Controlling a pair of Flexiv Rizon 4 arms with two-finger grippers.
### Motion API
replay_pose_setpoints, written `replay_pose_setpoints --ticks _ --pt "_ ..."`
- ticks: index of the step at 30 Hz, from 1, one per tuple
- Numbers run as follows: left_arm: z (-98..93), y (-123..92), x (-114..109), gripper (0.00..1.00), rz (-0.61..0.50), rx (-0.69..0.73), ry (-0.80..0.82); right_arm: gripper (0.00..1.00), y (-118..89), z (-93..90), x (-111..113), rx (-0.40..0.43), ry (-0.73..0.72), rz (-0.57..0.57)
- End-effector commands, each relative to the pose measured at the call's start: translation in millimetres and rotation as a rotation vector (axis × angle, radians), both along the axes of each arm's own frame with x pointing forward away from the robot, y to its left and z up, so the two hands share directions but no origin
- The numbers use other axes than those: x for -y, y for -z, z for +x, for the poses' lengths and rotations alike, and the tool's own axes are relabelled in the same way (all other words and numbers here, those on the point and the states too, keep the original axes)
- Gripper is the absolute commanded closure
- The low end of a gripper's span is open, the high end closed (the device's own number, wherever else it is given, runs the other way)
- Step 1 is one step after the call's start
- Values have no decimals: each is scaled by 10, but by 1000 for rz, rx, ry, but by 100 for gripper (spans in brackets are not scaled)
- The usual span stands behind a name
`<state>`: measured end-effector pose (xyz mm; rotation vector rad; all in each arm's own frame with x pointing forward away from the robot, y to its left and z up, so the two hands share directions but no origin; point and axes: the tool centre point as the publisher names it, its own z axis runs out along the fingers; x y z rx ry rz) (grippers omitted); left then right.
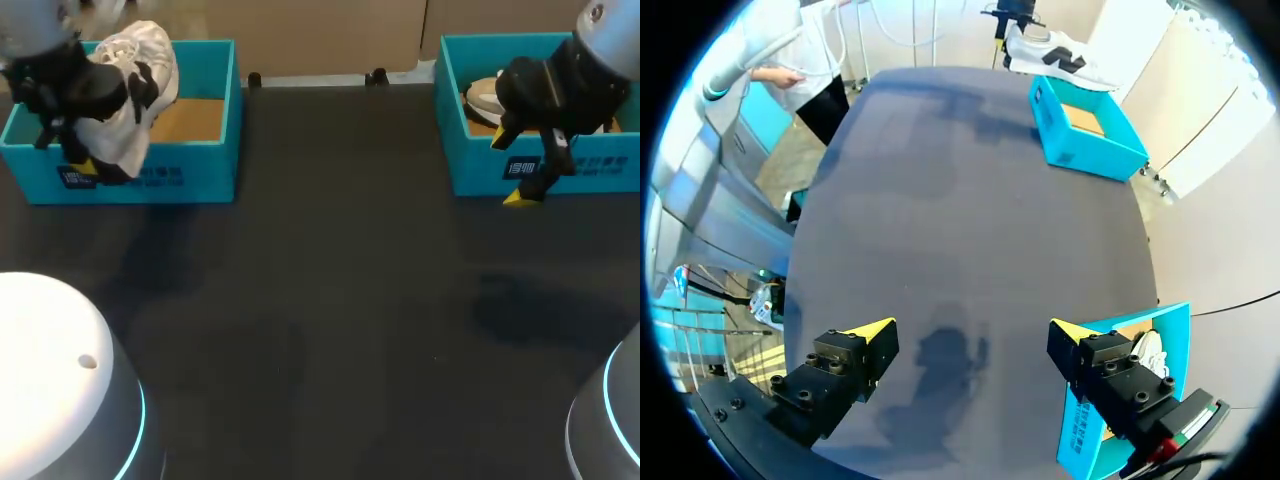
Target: Take the shoe out of the shoebox, open the shoe tongue, remove and reinsert the insole, then place the shoe into the shoebox
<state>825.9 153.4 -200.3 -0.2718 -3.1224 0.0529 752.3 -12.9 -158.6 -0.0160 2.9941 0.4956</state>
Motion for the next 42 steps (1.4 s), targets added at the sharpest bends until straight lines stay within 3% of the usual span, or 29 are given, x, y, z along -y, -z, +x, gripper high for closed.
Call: replay_pose_setpoints --ticks 1,15,25,28,42 --pt "97 8 -263 100 -14 -9 -17 0 7 11 -7 -2 0 -3" --pt "407 -125 -962 100 32 -22 -128 0 7 11 -7 -2 0 -3" --pt "826 -179 -1296 100 84 -30 -188 0 7 11 -7 -2 0 -3" --pt "938 -199 -1322 100 100 -20 -210 0 7 11 -7 -2 0 -3" --pt "938 -199 -1322 100 100 -20 -210 0 7 11 -7 -2 0 -3"
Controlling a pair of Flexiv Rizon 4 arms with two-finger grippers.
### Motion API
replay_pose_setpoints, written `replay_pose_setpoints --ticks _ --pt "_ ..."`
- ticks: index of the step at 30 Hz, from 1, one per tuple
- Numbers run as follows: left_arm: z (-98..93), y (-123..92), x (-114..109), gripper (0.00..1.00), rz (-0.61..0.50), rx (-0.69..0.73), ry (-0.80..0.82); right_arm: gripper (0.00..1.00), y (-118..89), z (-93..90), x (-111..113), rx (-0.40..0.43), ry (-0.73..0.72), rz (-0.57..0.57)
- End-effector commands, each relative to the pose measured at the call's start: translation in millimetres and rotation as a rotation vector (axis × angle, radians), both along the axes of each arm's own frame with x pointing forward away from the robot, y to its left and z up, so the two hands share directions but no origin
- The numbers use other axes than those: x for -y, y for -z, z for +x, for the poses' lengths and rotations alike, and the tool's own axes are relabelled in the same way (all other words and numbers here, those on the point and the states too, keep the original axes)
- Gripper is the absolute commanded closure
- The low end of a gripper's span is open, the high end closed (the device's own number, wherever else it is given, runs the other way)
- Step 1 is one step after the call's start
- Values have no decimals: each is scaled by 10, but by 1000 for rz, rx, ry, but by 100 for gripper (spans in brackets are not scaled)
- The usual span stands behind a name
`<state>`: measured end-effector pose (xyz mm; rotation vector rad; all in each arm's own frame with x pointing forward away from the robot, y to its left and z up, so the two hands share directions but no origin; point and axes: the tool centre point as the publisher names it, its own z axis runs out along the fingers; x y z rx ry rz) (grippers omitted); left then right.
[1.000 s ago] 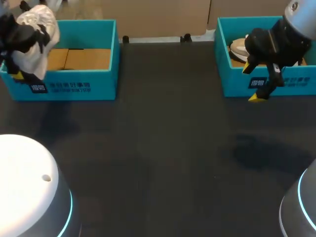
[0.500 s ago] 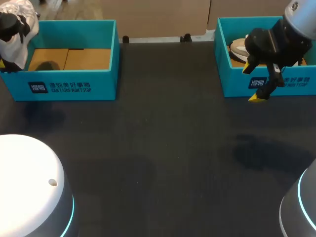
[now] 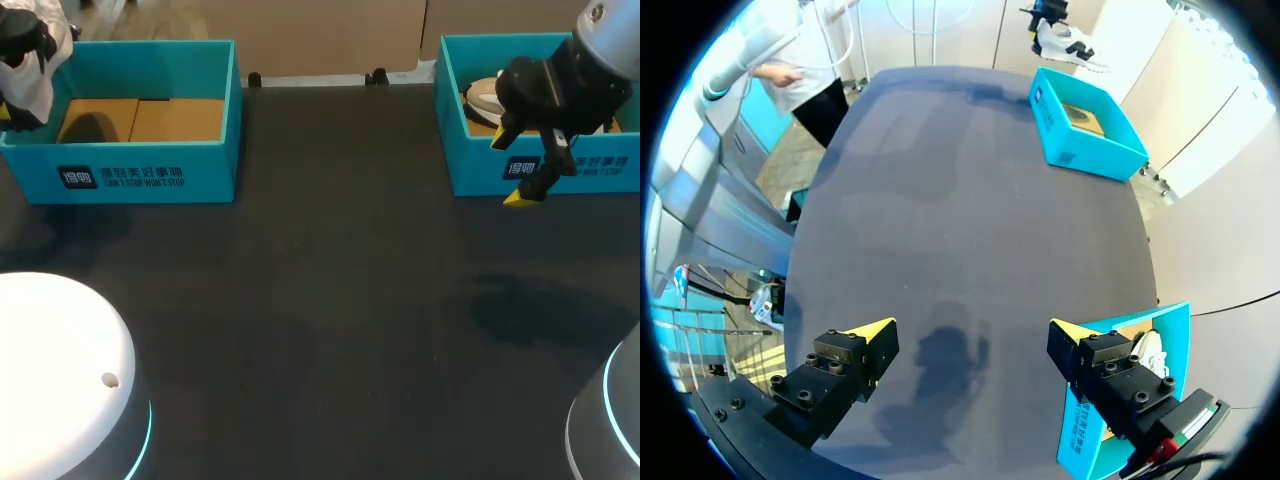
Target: Take the shoe out of the shoebox, open the shoe tongue, remove and reinsert the insole, then place the shoe into the shoebox
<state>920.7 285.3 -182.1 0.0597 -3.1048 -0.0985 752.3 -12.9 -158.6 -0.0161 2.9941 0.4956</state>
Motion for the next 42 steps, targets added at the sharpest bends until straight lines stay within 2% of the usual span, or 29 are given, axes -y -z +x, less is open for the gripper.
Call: replay_pose_setpoints --ticks 1,17,24,33,39,42 --pt "-10 -17 -4 100 0 2 1 0 6 11 -6 -2 0 -3" --pt "21 3 -25 100 -6 -9 10 0 6 11 -6 -2 0 -3" --pt "169 51 -146 100 -20 -42 55 0 6 11 -6 -2 0 -3" --pt "460 48 -260 100 -26 -29 105 0 6 11 -6 -2 0 -3" --pt "606 36 -353 100 -25 -6 211 0 6 11 -6 -2 0 -3" --pt "650 17 -408 100 -35 7 337 0 6 11 -6 -2 0 -3"
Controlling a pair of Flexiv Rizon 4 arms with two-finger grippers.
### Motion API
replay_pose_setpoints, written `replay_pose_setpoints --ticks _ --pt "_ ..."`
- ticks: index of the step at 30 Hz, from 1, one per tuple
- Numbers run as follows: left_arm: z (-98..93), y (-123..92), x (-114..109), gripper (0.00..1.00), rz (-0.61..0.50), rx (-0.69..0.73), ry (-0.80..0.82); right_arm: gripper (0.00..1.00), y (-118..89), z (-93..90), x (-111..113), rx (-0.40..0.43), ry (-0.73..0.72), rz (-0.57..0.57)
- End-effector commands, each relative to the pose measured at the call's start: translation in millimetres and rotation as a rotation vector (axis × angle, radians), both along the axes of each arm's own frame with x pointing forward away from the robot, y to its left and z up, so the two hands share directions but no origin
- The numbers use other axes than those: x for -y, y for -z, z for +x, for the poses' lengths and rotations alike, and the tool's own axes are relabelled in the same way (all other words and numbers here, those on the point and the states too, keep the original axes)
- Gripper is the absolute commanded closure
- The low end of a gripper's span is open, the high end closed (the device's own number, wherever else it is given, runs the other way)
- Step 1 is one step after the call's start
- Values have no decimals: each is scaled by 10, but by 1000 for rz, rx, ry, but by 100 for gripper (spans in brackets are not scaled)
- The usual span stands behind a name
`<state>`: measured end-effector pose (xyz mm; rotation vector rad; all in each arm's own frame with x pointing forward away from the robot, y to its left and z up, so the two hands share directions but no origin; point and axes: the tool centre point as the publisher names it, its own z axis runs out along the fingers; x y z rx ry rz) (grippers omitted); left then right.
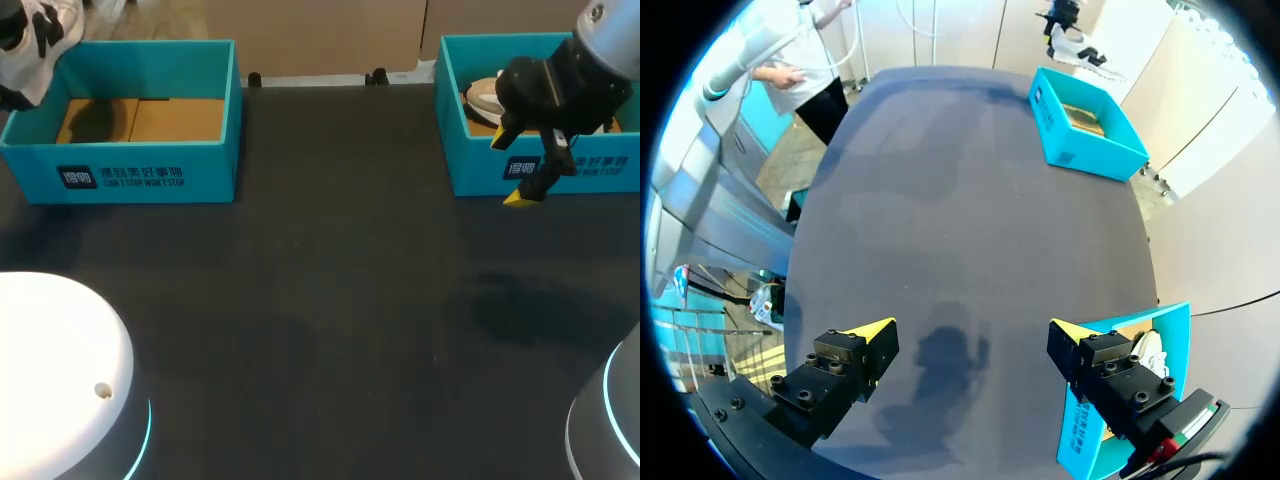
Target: Take the shoe out of the shoebox, open the shoe tongue, remove and reinsert the insole, then place the shoe into the shoebox
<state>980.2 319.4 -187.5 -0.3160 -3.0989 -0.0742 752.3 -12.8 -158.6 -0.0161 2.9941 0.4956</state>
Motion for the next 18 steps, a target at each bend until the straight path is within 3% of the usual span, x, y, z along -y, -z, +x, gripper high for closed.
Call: replay_pose_setpoints --ticks 1,7,9,14,18 --pt "58 -40 -75 100 -4 5 160 0 7 11 -6 -2 0 -3" --pt "68 -24 -126 100 26 -74 505 0 7 11 -6 -2 0 -3" --pt "65 0 -146 100 65 -109 705 0 7 11 -6 -2 0 -3" --pt "149 -23 -200 100 129 -181 950 0 7 11 -6 -2 0 -3" --pt "222 -100 -216 100 171 -155 1076 0 7 11 -6 -2 0 -3"
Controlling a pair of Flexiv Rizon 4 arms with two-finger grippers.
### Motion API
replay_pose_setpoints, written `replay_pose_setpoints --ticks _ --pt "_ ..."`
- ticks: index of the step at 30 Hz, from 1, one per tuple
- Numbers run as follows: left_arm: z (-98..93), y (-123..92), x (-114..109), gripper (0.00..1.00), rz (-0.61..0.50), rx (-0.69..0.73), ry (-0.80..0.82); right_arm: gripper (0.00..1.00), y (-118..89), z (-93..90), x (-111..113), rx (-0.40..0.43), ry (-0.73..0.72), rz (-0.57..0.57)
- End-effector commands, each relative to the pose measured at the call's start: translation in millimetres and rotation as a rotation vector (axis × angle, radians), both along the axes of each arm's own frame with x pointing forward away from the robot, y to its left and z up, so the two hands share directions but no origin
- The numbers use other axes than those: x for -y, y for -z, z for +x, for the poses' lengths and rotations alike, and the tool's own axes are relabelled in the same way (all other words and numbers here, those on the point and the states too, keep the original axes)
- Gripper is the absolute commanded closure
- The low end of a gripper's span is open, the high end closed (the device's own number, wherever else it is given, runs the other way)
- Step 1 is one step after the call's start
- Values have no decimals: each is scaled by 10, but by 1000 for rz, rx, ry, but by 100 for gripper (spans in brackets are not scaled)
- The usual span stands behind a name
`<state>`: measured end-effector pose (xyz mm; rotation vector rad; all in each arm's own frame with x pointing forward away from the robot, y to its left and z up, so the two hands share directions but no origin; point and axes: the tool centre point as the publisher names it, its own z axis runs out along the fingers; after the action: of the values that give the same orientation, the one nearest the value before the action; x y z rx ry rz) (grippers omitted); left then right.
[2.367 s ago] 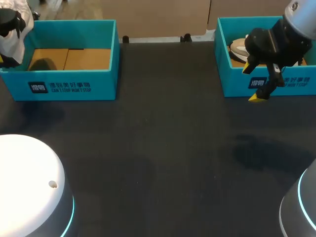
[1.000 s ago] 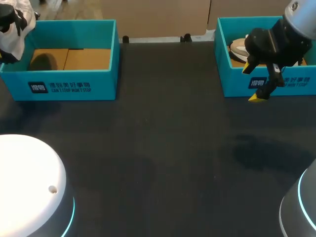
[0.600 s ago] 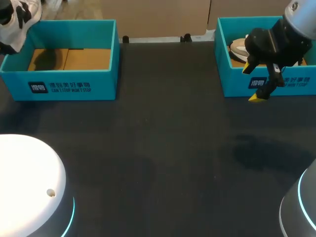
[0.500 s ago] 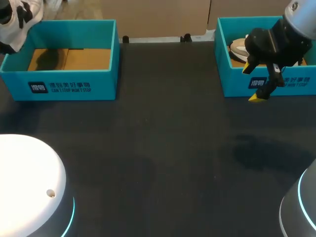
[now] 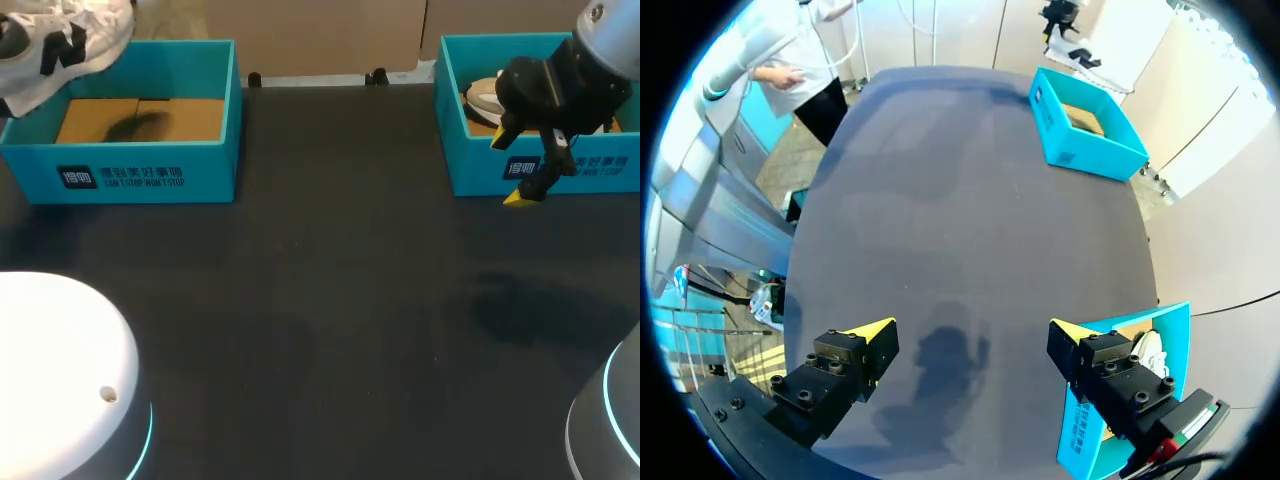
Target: Take the shoe out of the shoebox, open the shoe tongue, remove and reinsert the insole, then place the shoe into the shoebox
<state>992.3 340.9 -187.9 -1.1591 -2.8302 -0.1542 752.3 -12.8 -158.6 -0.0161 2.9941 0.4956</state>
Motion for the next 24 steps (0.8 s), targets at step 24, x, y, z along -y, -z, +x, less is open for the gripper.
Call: replay_pose_setpoints --ticks 24 --pt "452 -121 50 100 156 -25 668 0 6 11 -6 -2 0 -3"
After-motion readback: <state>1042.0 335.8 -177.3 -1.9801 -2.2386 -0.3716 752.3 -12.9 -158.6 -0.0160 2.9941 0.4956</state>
